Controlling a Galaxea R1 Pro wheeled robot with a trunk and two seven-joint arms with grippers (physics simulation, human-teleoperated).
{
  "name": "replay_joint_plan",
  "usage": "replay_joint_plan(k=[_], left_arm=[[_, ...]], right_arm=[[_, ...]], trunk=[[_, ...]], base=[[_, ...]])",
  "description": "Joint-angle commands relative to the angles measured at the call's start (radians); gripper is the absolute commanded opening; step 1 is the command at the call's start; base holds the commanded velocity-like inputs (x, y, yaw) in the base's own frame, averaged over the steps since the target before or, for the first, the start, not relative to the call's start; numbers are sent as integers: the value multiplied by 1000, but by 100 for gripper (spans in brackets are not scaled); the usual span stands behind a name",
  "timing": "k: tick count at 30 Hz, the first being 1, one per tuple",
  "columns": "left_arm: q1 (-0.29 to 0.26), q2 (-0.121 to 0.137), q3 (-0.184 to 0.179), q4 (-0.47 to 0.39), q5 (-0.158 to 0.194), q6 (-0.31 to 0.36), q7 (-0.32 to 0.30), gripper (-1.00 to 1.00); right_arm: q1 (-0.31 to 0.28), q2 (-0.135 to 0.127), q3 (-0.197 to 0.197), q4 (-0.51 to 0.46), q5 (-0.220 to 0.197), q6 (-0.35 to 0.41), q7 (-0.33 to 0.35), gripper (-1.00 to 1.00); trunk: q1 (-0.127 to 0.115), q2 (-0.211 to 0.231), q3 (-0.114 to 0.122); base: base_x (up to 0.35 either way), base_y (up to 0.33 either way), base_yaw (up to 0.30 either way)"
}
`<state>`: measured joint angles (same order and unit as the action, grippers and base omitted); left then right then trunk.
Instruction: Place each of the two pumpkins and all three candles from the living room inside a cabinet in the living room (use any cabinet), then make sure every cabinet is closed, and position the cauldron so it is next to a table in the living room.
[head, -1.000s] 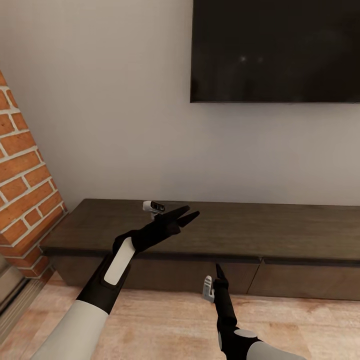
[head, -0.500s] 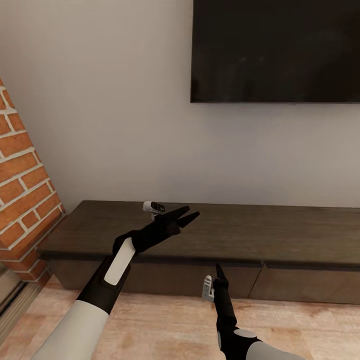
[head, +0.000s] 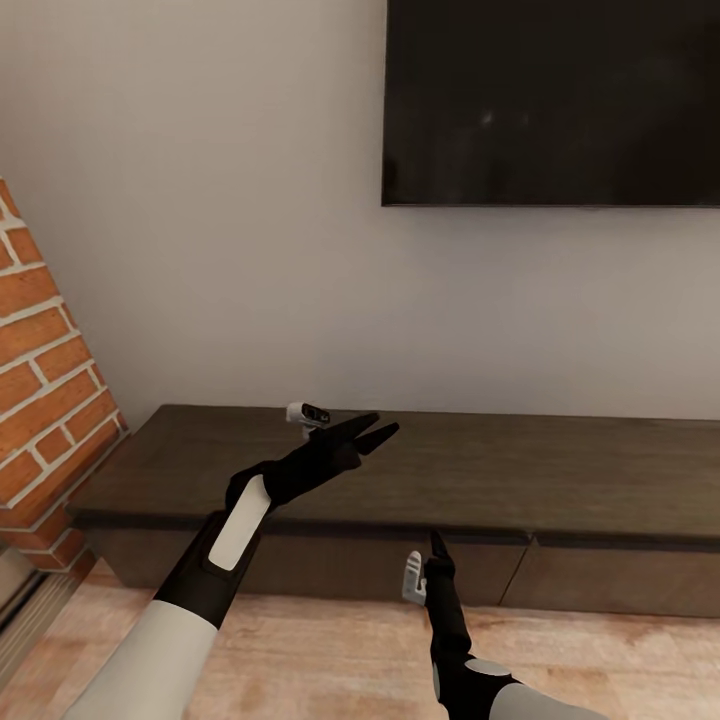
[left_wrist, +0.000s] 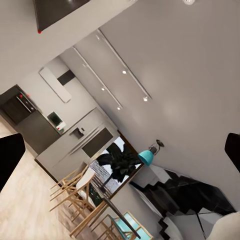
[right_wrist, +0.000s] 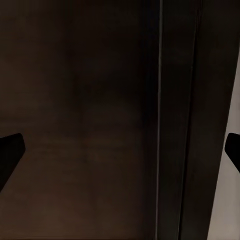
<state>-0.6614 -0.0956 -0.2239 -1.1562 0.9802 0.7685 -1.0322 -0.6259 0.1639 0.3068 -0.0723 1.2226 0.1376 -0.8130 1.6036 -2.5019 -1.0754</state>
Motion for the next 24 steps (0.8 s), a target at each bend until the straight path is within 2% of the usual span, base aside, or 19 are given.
replay_joint_plan(k=[1, 7, 9, 12, 20, 24], left_arm=[[0, 0, 0, 0, 0, 0, 0, 100], [0, 0, 0, 1, 0, 0, 0, 100], [11, 5, 3, -10, 0, -4, -2, 100], [28, 5, 3, -16, 0, -4, -2, 100], [37, 5, 3, -26, 0, -5, -2, 100], [37, 5, 3, -26, 0, -4, -2, 100]], right_arm=[[0, 0, 0, 0, 0, 0, 0, 100], [0, -2, -1, 0, 2, -7, -1, 100], [-4, 10, -3, -1, 1, -9, -12, 100], [-6, 11, -3, -1, 1, -10, -29, 100], [-8, 11, -3, 0, 0, -15, 15, 100], [-8, 11, -3, 0, 0, -15, 16, 100]], trunk=[[0, 0, 0], [0, 0, 0], [0, 0, 0], [0, 0, 0], [0, 0, 0], [0, 0, 0]], base=[[18, 0, 0], [5, 0, 0], [0, 0, 0], [0, 0, 0], [0, 0, 0], [0, 0, 0]])
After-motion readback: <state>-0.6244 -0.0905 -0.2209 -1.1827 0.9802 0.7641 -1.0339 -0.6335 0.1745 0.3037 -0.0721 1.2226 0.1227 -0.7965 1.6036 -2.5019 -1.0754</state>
